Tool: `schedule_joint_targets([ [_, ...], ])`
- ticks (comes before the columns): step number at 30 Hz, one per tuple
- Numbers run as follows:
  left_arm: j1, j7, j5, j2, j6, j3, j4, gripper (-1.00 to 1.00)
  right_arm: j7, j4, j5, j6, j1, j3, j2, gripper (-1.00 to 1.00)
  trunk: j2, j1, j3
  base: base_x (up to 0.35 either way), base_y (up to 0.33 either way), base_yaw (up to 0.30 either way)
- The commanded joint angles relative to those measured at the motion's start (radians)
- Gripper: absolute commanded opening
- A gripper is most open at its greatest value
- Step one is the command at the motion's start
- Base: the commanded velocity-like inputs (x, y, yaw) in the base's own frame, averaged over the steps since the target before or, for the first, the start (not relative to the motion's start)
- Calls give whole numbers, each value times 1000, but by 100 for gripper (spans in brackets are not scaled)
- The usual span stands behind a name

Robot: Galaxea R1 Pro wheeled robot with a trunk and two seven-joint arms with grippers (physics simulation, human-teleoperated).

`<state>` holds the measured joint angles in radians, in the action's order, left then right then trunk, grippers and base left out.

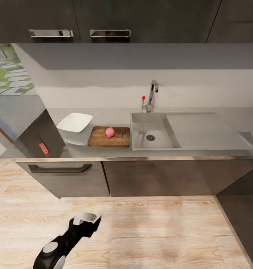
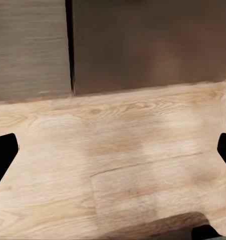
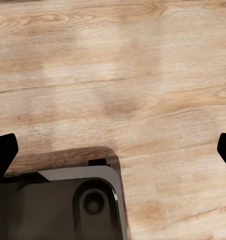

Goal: In the kitchen, take the Vidalia onion out of the sink, dice it on the chopping board with the paring knife, put the diced onion into the bowl on the countertop, then place both the paring knife and the chopping board into the sink.

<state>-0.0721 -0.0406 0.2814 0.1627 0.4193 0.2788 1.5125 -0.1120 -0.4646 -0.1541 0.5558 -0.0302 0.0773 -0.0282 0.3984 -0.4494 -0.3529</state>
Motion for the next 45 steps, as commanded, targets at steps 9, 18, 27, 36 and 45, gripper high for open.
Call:
schedule_joint_targets([
  [9,226,-5,-23,57,-405,-2,-244,100,-26,-195,0,-6,0,6,-4,100,2,-1,-1,0,0,0],
  [18,246,-5,-21,58,-868,-75,-617,100,-167,-792,45,-447,0,12,-1,100,2,-1,-1,0,0,0],
  [27,245,-13,-15,53,-1002,-87,-744,100,-205,-1108,327,-641,9,40,167,100,2,-1,-1,10,5,0],
  [36,245,-13,-13,52,-1008,-121,-746,100,-198,-1160,387,-689,50,41,203,100,2,-1,-1,140,191,0],
  [45,245,-13,-14,42,-1008,-124,-753,100,-194,-1167,389,-674,55,45,203,100,2,-1,-1,82,274,0],
])
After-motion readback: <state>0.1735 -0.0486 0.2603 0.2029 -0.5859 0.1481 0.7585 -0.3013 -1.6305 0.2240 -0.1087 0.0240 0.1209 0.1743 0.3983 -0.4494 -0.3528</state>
